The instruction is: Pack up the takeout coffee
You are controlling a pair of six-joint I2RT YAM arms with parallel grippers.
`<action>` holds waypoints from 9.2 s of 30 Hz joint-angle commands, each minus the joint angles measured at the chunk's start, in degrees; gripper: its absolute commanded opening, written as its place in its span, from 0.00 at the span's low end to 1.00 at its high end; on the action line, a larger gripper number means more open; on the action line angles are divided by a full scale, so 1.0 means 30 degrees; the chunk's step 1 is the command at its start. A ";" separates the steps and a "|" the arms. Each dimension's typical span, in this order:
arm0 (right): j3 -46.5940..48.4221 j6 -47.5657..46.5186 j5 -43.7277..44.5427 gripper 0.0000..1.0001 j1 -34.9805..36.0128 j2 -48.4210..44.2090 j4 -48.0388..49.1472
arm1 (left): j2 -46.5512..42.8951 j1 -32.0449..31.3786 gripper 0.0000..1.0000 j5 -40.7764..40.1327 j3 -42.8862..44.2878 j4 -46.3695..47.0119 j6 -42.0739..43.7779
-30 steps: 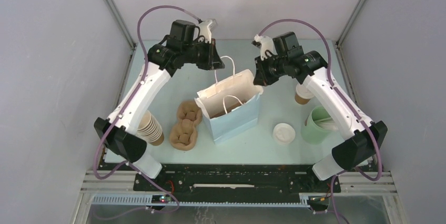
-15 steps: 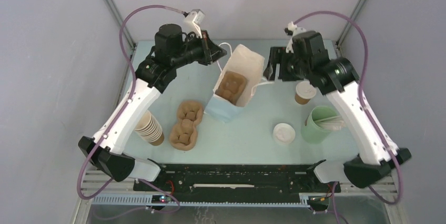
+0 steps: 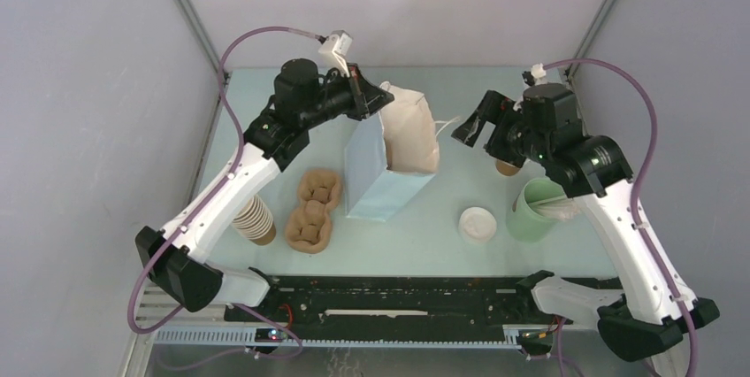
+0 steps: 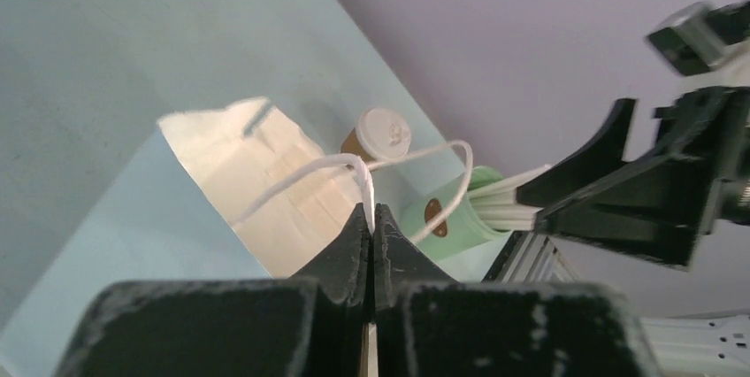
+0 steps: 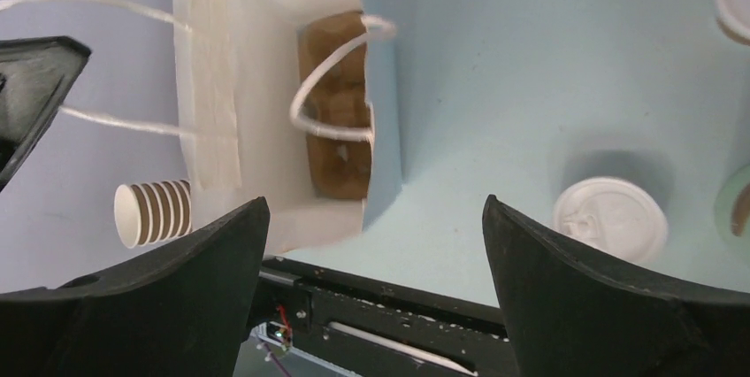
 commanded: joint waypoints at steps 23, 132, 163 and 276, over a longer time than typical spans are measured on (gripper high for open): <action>-0.0476 0.2512 0.1336 1.00 0.2495 0.2374 0.3495 | -0.0068 -0.0507 0.00 -0.0244 -0.0002 0.1306 -0.1548; 0.2268 -0.8373 -0.1860 0.89 0.1105 -0.2426 -0.1164 | -0.4189 0.2956 0.00 -0.1413 -0.2751 -0.4643 -0.1041; -0.0887 -0.8465 0.0738 0.96 0.0990 -0.1441 0.1051 | -0.6023 0.0489 0.95 -0.7992 -0.0067 -1.3852 0.1133; 0.2530 -1.0726 0.0937 0.98 -0.9473 1.4469 -0.0226 | -0.2198 -0.0256 0.54 -0.7733 -0.0241 -1.0324 0.4984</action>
